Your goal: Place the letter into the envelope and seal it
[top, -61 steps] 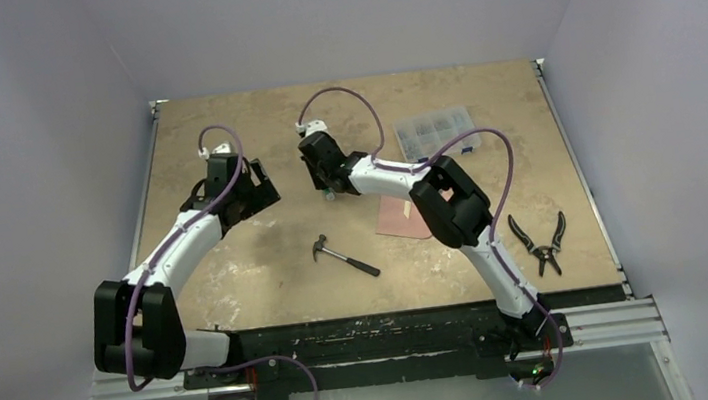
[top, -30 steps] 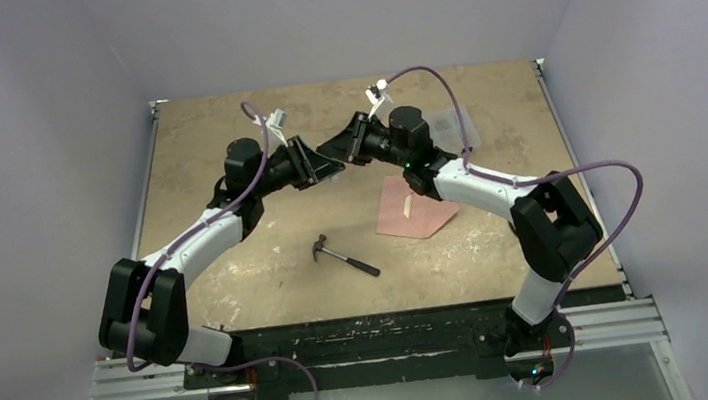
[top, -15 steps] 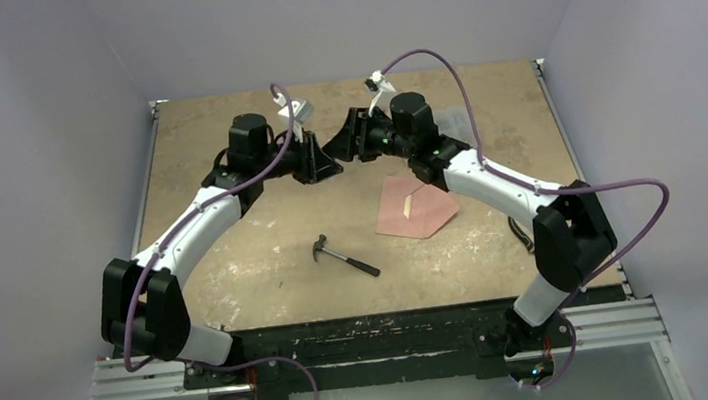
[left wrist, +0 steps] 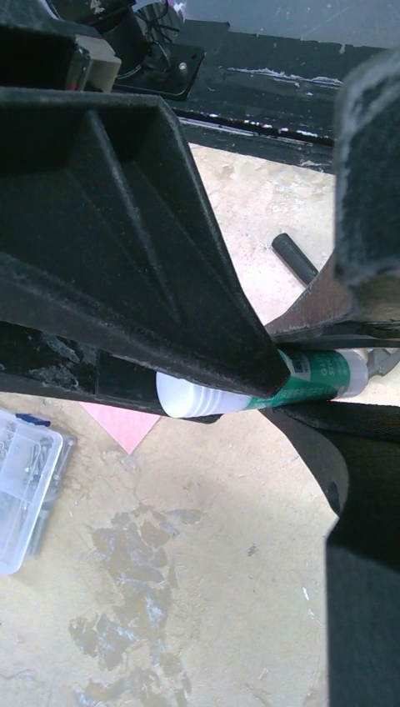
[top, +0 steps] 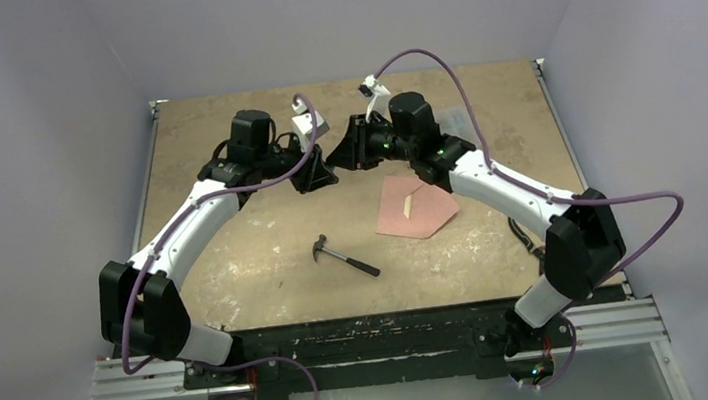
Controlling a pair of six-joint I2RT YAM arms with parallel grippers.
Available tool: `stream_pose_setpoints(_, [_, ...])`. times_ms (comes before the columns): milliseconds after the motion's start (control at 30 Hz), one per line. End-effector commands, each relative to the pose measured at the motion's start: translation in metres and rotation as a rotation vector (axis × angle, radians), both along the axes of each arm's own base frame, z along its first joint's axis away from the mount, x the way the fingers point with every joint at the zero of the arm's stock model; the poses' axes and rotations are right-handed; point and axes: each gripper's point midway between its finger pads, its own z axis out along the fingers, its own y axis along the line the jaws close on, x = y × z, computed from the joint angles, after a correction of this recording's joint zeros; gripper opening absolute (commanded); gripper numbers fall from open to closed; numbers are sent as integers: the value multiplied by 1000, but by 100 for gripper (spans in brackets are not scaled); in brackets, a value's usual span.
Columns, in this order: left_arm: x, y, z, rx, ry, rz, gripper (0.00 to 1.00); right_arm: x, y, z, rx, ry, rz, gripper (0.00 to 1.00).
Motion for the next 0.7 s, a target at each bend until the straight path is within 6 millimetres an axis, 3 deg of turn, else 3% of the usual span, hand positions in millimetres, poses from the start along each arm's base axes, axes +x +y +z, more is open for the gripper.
stream_pose_setpoints(0, [-5, -2, 13, -9, -52, -61, 0, 5, -12, 42, 8, -93, -23, 32])
stream_pose_setpoints(133, [-6, -2, 11, -12, -48, -64, 0, -1, -10, 46, 18, -96, 12, 44])
stream_pose_setpoints(300, [-7, -3, 12, -17, -53, -69, 0, -3, -8, 39, 25, -66, 31, 35])
stream_pose_setpoints(500, [-5, -3, 15, -25, -64, -60, 0, -9, -2, 35, 39, -51, 80, 45])
stream_pose_setpoints(667, [-3, -2, 16, -22, -66, -46, 0, -10, -1, 33, 48, -44, 83, 39])
